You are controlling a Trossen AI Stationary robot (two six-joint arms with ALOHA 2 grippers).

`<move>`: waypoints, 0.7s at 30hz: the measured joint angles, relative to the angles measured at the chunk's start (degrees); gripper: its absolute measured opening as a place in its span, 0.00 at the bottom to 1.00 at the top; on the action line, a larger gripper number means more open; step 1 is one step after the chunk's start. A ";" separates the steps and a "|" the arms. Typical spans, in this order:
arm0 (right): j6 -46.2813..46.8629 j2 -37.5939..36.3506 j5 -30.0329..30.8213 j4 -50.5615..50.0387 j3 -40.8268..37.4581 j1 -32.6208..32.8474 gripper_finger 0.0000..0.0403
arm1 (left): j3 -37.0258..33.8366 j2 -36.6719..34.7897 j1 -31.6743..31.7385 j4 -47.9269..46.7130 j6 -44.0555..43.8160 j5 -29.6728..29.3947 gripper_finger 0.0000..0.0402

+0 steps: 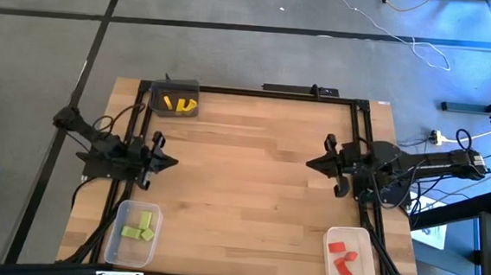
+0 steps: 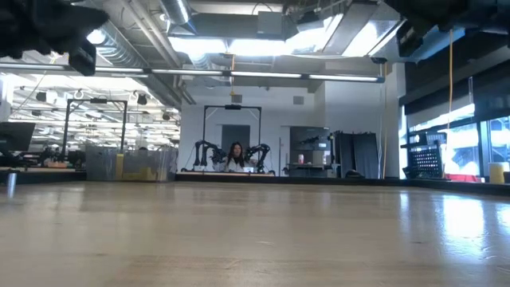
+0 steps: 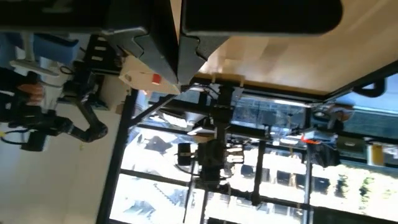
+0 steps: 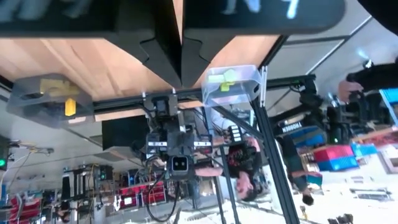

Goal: Sort & place blocks by color
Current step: Return to Home Position

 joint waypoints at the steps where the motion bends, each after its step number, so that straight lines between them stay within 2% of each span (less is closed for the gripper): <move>1: 0.19 -0.68 0.00 0.53 -0.69 -0.10 0.00 | 0.00 -0.02 0.90 -0.42 -0.35 0.11 0.00; 8: 0.66 -4.67 -0.24 2.21 -5.86 -0.22 0.00 | 0.00 -0.02 7.19 -1.53 3.08 5.19 0.00; 14: 0.82 -7.46 -0.22 8.87 -12.08 -0.27 0.00 | 0.00 0.00 13.35 -7.93 1.72 5.71 0.00; 21: 3.59 -9.93 -0.22 13.70 -18.81 -0.27 0.00 | 0.00 0.00 20.02 -9.50 0.38 12.58 0.00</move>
